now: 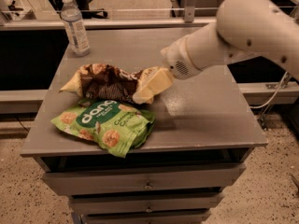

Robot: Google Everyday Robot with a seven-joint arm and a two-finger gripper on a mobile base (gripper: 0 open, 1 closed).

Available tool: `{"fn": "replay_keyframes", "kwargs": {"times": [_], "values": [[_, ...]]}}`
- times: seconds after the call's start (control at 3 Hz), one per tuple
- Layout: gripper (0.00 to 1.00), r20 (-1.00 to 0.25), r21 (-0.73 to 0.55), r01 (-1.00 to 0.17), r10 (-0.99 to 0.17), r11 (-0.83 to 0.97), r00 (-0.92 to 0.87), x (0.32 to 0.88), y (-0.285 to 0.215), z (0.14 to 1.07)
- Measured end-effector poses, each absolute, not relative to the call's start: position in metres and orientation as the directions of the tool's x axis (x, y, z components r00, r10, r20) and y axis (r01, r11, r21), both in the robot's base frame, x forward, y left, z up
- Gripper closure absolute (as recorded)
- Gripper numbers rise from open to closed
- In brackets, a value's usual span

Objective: Move brown chip bag near green rice chip bag

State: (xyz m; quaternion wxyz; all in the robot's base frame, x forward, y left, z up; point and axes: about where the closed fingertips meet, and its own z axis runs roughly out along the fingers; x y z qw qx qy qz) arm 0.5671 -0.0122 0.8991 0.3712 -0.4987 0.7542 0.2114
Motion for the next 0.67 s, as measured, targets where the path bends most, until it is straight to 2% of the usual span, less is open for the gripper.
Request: {"fn": "replay_keyframes", "kwargs": {"times": [0.67], "values": [[0.0,-0.799,-0.215,-0.848,-0.586,0.484,-0.133,0.537,-0.187,1.002]]}}
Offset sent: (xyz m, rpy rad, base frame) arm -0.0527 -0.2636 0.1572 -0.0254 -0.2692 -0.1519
